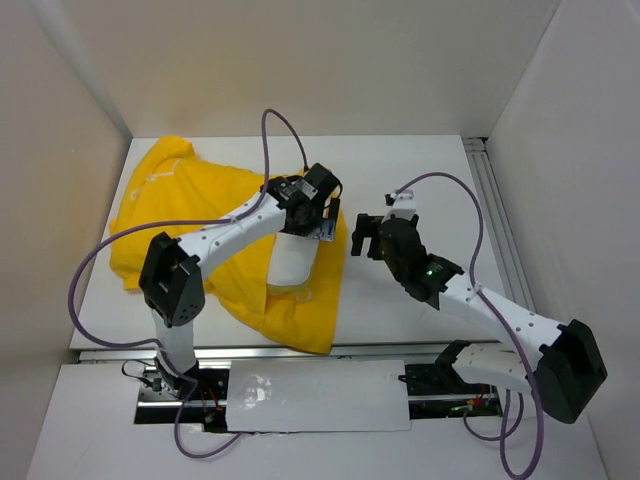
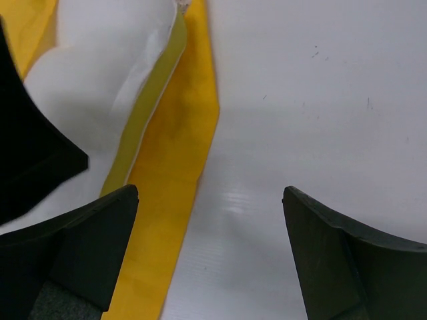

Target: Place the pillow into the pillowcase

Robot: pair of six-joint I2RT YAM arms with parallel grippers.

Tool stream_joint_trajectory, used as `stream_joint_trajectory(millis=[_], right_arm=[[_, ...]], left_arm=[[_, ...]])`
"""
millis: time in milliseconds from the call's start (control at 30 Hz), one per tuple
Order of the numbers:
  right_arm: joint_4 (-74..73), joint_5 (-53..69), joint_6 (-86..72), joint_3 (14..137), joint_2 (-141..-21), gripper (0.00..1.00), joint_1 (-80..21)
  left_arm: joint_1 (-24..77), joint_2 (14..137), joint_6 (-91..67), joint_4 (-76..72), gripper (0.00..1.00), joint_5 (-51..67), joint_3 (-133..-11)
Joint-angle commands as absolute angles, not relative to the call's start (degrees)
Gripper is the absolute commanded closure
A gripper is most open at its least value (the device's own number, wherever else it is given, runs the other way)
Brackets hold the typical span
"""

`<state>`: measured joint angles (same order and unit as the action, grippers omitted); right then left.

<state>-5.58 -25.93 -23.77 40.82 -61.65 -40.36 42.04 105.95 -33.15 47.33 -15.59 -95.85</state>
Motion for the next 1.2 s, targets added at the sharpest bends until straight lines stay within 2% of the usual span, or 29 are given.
stream_joint_trajectory(millis=[0,167,400,567,633,967,1100,1167], right_arm=[[-1.68,-20.13,-23.38,41.4,-64.32,0.05,-36.75],[2.98,-11.61,-22.85,45.51,-70.65,0.05,-31.13],[10.1,-2.12,-22.85,52.55,-82.33,0.03,-25.49],[9.58,-1.58,-19.78,60.11,-88.58,0.04,-25.49],[9.58,-1.58,-19.25,62.4,-90.95,0.04,-25.49],[11.59,1.58,-19.25,64.6,-97.55,0.06,-26.02],[12.22,2.72,-19.78,65.21,-98.88,0.06,-26.02],[12.74,3.34,-19.78,65.83,-100.45,0.06,-26.02]], left_arm=[[38.25,106.0,-35.77,53.35,0.03,-26.8,-103.88],[32.53,109.85,-31.13,52.56,0.05,-27.95,-109.32],[31.99,119.78,-21.97,47.46,0.05,-23.29,-113.55],[30.32,123.4,-19.96,47.46,0.05,-26.53,-117.15],[29.01,124.19,-20.56,48.51,0.1,-28.55,-117.68],[27.16,124.1,-21.27,47.12,0.14,-31.9,-117.16],[26.63,126.39,-21.8,47.11,0.26,-31.9,-119.17],[26.1,127.09,-22.93,47.11,0.45,-31.9,-120.32]])
